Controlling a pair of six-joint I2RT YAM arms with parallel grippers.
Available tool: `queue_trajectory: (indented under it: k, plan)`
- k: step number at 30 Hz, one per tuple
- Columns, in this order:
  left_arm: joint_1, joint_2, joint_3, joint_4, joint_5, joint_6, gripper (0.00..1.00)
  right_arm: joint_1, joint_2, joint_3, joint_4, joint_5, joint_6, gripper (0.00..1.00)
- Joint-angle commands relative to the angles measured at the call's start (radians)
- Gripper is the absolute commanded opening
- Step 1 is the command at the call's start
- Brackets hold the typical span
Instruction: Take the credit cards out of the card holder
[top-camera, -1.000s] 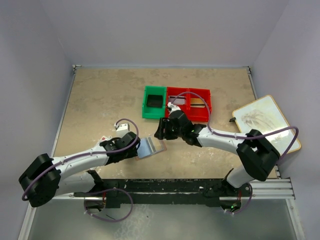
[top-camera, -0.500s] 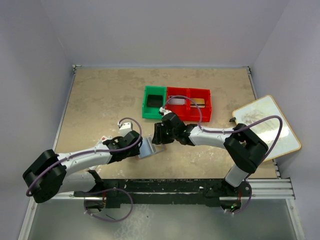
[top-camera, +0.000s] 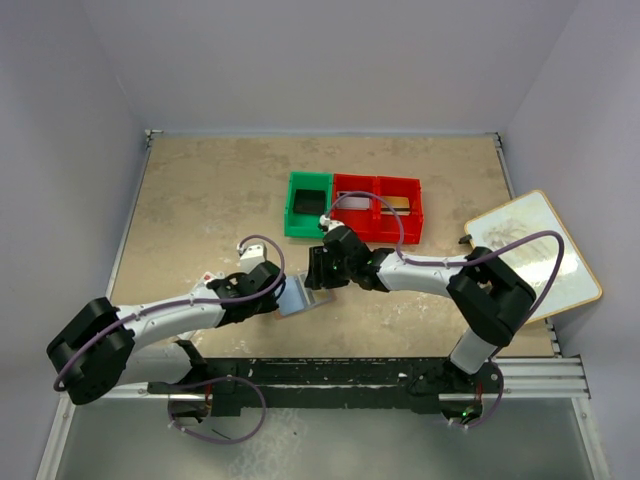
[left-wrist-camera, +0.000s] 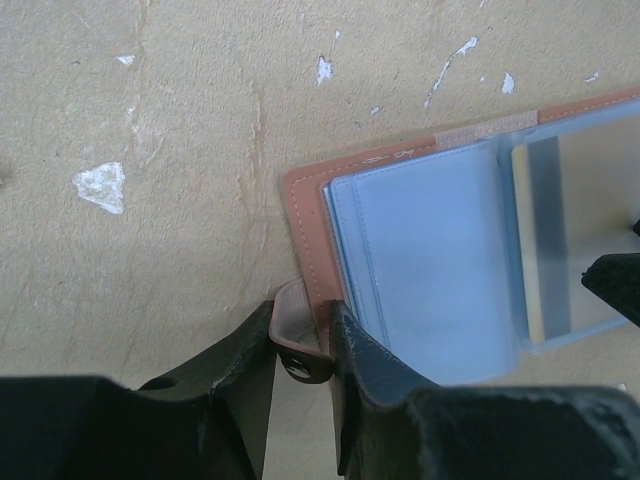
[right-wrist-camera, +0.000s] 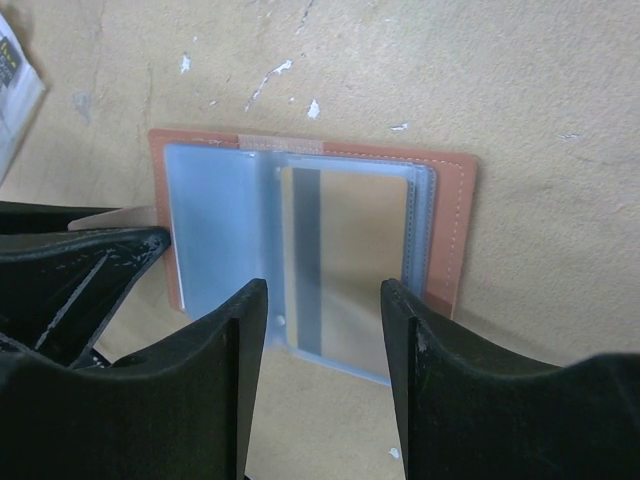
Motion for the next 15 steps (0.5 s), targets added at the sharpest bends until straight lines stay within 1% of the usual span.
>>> queue_trajectory:
  k: [1, 15]
  plan:
    - [0.0, 0.006, 0.037, -0.007, -0.002, 0.021, 0.23, -0.003, -0.023, 0.026, -0.029, 0.047, -0.016, 0.53]
    - [0.0, 0.032, 0.058, -0.017, 0.007, 0.062, 0.13, -0.002, -0.019, 0.043, -0.073, 0.084, -0.029, 0.53]
